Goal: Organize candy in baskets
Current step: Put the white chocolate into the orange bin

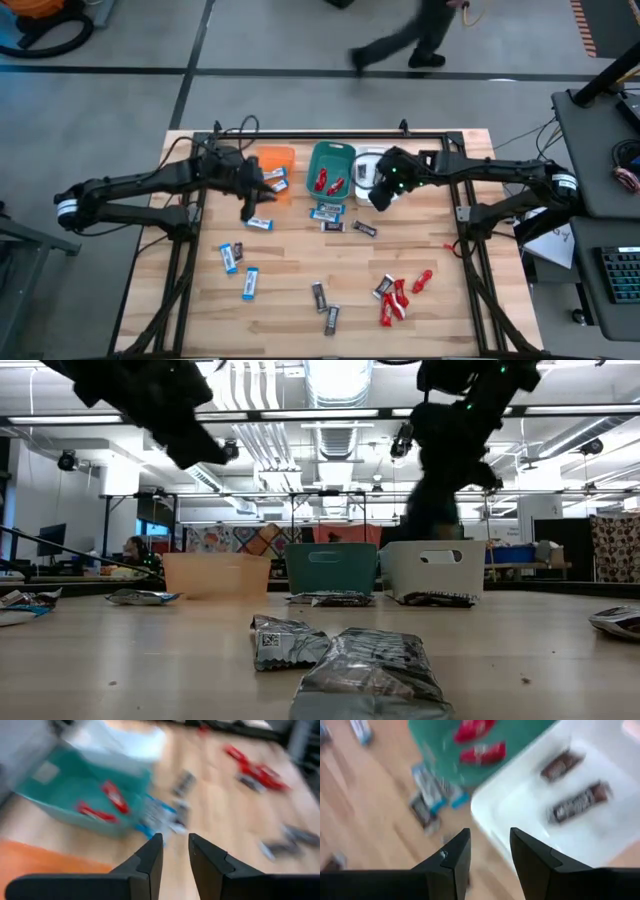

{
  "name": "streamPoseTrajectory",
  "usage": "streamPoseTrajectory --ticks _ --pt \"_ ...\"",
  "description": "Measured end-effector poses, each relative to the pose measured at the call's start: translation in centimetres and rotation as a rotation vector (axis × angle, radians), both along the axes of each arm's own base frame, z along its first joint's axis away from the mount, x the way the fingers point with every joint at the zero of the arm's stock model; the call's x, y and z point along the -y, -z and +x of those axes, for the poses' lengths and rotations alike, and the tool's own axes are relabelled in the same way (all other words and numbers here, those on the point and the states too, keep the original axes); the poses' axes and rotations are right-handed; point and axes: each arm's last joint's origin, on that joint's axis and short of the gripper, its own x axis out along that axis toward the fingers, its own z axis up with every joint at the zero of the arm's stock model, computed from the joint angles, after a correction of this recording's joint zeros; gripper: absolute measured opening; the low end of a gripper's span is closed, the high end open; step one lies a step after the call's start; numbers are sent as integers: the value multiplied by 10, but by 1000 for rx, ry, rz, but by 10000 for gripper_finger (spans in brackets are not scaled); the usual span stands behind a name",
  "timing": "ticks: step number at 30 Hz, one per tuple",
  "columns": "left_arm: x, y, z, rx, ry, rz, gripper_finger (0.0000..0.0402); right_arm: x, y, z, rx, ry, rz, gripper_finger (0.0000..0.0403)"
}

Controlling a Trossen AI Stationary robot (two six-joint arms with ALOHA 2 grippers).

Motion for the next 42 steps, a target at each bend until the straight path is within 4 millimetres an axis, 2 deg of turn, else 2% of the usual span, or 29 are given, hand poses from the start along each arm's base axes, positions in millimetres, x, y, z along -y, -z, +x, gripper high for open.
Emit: streamPoseTrajectory --ticks 8,14,22,25,27,30,35,39,42 --pt "25 17 -7 -213 118 -100 77 -16 -5 1 -41 -92 -19 130" --pt "52 20 -4 -244 255 -83 77 -21 -4 2 -39 -119 -27 134" --pt "82 27 -6 -292 211 38 77 -23 -4 5 -25 -144 -44 130" --pt "87 30 -6 -307 143 52 77 -22 -5 7 -7 -164 -65 133" --pt "86 33 -4 -322 22 33 77 -22 -6 8 12 -169 -74 134" --pt "85 40 0 -348 -150 -47 77 -22 -7 9 17 -178 -87 132" --pt "87 57 11 -431 -299 -155 77 -21 -7 9 13 -185 -117 128" --pt "88 77 21 -525 -352 -153 78 -21 -7 9 12 -186 -119 130" --pt "90 88 29 -561 -330 -73 78 -21 -7 9 12 -186 -119 132"
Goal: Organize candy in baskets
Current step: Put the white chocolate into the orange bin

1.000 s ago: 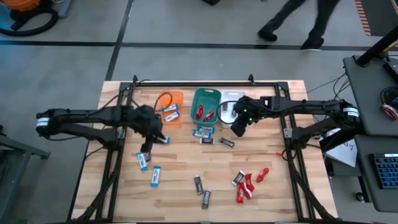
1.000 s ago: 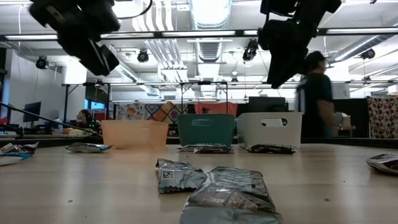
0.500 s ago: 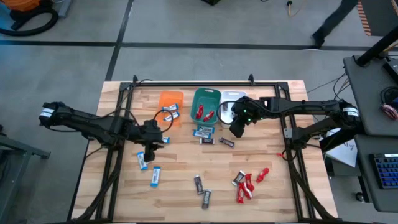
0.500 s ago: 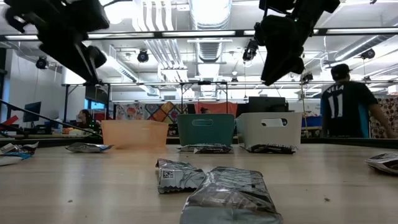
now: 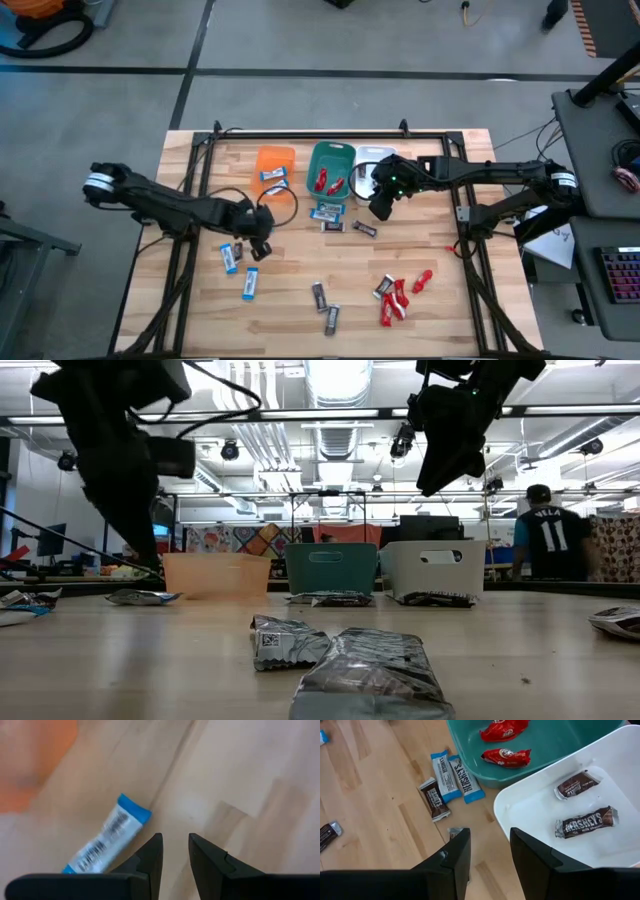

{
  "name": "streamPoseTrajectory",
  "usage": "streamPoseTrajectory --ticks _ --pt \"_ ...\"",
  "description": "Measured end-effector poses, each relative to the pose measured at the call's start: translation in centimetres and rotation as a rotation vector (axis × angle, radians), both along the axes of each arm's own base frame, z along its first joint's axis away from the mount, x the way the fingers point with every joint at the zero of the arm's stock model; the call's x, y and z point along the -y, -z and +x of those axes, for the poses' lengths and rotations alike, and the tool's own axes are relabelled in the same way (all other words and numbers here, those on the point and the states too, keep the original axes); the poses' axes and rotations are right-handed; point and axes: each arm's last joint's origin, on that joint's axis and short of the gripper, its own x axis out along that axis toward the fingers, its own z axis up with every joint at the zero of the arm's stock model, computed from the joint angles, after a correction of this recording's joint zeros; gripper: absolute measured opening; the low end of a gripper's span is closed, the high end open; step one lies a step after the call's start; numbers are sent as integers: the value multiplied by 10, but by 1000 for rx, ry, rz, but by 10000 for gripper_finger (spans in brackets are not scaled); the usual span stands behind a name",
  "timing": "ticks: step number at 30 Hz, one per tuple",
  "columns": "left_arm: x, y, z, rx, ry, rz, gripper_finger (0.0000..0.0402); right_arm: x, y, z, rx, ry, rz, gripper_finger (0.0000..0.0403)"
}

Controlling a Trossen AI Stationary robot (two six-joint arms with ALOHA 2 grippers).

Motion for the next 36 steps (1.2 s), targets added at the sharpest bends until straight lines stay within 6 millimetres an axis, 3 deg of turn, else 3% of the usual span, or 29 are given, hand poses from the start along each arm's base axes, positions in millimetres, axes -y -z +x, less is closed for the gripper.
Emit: streamPoseTrajectory --ticks 7,18,28,36 --pt "5 14 7 -73 154 173 97 0 0 0 -1 -2 0 128" --pt "6 34 11 -160 156 293 180 0 0 0 -4 -20 -13 130" --pt "7 48 16 -200 134 306 169 0 2 -1 -12 -31 -19 132" --pt "7 48 16 -190 120 295 130 -1 2 0 -13 -37 -19 125"
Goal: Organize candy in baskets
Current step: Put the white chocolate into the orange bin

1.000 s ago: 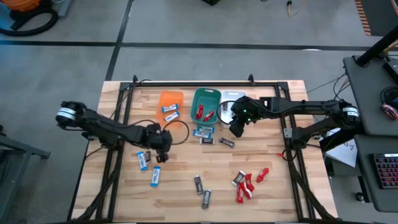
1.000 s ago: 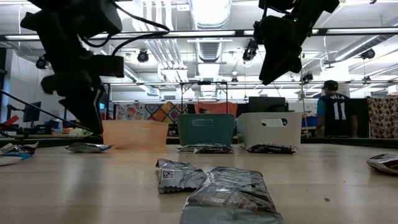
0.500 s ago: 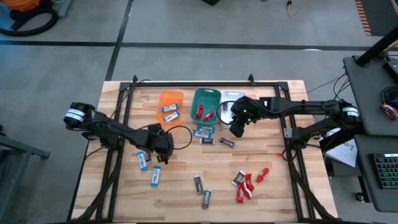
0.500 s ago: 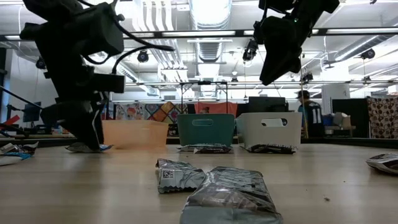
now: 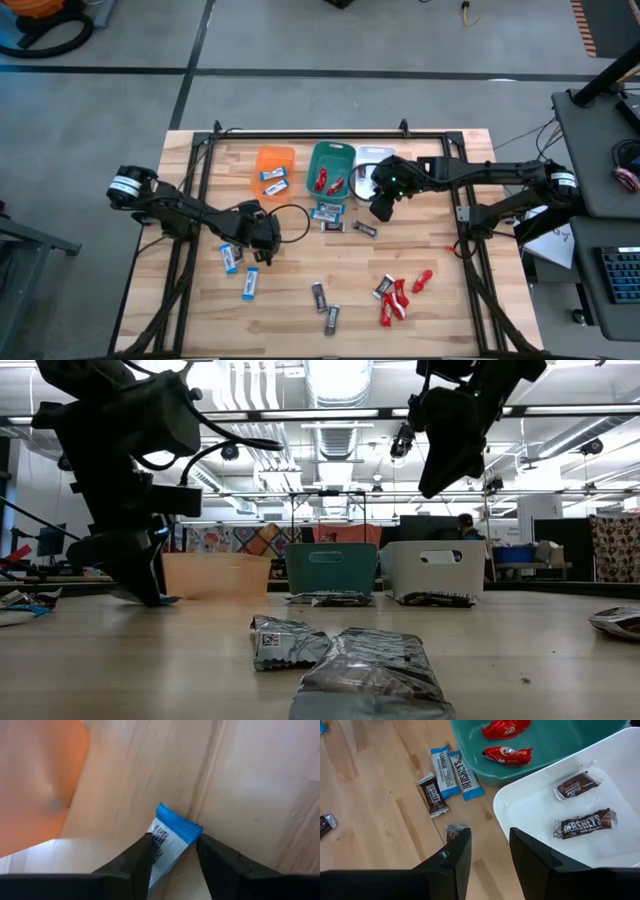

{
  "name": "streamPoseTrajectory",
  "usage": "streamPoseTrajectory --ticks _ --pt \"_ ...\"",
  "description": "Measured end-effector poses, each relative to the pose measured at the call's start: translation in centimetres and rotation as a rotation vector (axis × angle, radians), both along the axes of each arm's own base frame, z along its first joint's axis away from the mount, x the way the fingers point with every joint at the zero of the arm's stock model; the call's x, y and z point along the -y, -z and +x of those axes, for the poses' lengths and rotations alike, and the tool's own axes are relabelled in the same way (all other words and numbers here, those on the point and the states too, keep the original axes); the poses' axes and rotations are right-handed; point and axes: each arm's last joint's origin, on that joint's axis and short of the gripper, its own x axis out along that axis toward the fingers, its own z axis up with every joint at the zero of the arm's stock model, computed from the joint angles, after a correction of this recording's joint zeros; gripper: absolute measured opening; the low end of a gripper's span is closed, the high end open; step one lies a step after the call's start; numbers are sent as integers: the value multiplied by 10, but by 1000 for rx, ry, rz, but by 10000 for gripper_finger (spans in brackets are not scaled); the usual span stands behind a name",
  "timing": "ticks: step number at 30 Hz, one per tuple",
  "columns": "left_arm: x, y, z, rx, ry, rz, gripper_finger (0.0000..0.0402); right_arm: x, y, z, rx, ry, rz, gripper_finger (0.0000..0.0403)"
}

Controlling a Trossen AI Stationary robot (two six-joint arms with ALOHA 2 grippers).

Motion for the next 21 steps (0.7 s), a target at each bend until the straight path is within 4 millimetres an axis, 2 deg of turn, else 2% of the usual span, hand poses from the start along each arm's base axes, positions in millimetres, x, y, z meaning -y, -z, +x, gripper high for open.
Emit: streamPoseTrajectory --ticks 10,16,21 --pt "0 0 3 27 -7 20 12 -11 0 2 0 -41 0 129" --pt "3 -4 6 58 7 -11 3 -16 0 3 0 -63 0 124" --pt "8 -23 10 113 72 -61 1 -19 0 3 1 -66 5 123"
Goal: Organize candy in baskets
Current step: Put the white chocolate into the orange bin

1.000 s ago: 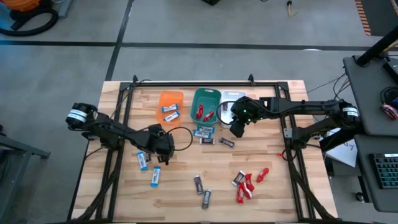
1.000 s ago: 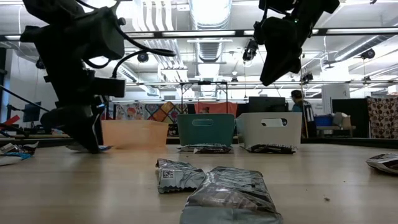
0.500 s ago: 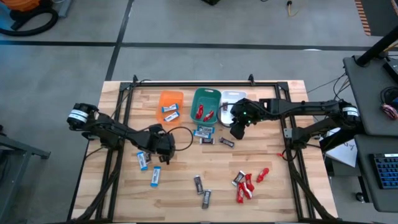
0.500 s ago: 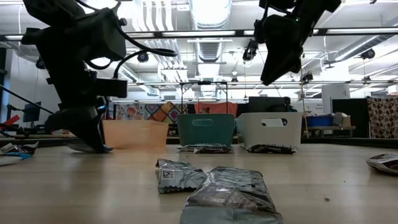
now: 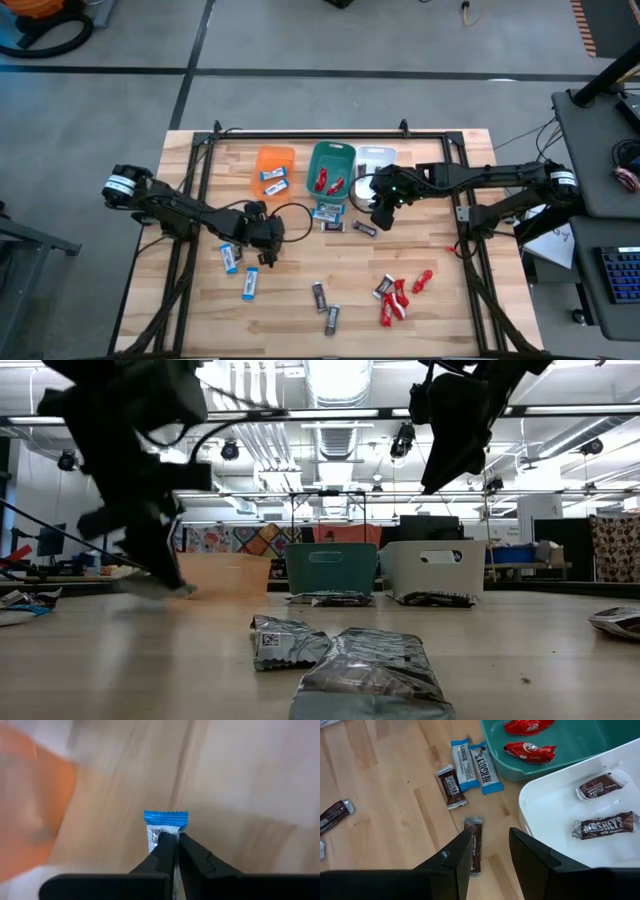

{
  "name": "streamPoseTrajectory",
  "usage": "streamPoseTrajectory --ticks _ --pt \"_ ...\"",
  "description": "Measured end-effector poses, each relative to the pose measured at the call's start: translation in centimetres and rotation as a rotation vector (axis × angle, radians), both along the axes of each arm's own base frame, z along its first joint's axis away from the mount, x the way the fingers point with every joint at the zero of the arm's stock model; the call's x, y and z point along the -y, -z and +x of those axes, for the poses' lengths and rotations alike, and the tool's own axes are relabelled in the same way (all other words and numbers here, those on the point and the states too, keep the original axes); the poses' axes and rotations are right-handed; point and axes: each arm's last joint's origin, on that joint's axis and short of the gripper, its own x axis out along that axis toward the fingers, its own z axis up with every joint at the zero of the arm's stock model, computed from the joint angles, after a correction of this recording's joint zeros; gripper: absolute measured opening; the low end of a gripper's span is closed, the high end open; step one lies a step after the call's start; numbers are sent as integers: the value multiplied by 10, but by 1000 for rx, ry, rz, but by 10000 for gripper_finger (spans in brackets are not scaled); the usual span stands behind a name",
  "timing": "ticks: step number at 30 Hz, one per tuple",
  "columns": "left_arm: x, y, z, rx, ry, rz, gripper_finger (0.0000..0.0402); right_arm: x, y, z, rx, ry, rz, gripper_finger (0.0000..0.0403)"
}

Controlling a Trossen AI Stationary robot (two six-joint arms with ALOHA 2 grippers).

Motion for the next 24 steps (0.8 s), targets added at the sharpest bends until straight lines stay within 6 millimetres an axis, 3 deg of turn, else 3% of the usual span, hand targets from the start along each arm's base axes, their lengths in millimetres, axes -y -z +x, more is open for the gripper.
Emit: streamPoseTrajectory --ticks 8,15,19,24 --pt "0 -58 -1 211 72 -8 1 0 0 0 1 6 4 125" --pt "-29 -109 -12 441 -108 117 1 0 0 1 10 23 15 119" --pt "-56 -118 -17 478 -217 147 1 0 0 1 13 46 32 116" --pt "-96 -114 -18 436 -357 198 0 -3 0 1 15 58 50 118"
